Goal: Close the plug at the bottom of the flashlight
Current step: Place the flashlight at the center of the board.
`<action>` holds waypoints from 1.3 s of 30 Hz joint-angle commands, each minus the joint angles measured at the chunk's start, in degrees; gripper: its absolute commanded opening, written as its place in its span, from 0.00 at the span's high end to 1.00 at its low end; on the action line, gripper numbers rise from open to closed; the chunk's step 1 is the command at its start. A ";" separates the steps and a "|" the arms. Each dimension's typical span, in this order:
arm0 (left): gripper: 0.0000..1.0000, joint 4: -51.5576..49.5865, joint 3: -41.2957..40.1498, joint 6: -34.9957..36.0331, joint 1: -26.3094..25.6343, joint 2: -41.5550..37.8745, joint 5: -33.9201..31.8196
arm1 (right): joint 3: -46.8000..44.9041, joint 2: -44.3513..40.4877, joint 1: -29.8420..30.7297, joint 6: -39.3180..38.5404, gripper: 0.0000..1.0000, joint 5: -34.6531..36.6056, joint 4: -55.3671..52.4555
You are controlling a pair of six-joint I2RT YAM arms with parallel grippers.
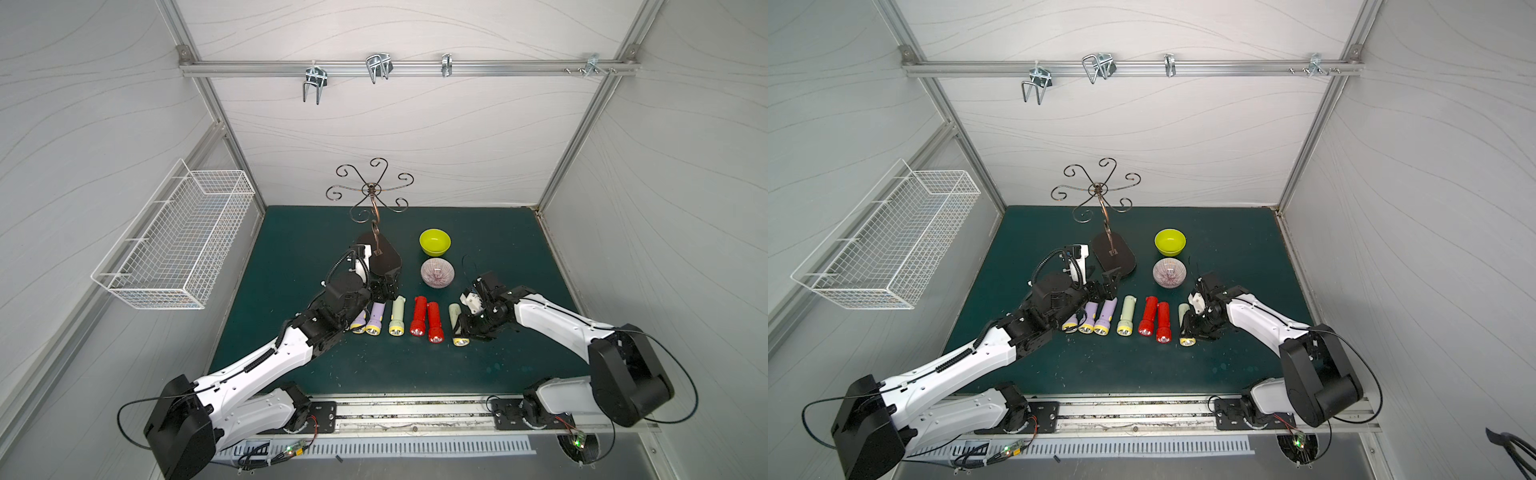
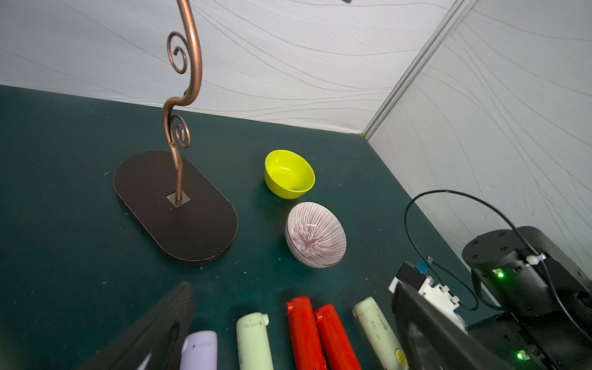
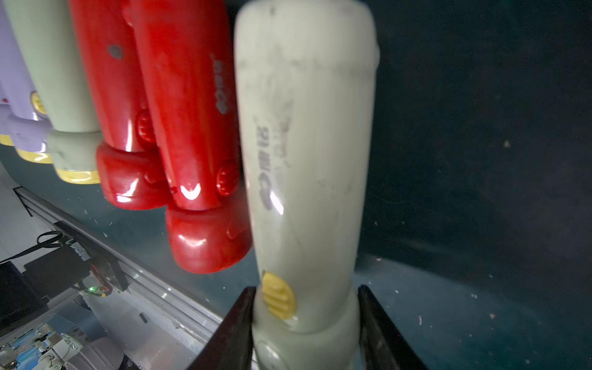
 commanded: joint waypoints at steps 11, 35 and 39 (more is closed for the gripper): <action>0.00 -2.31 -1.75 1.69 0.53 -3.59 -4.44 | 2.41 5.77 0.38 0.42 0.95 2.19 3.78; 0.00 -4.21 -1.00 3.30 0.87 -2.57 -6.59 | 4.47 0.36 -1.63 -1.04 0.01 3.14 -0.02; 0.00 -7.04 0.59 4.85 1.50 -2.55 -8.55 | 6.12 -4.28 -4.67 -3.00 0.01 2.36 -3.39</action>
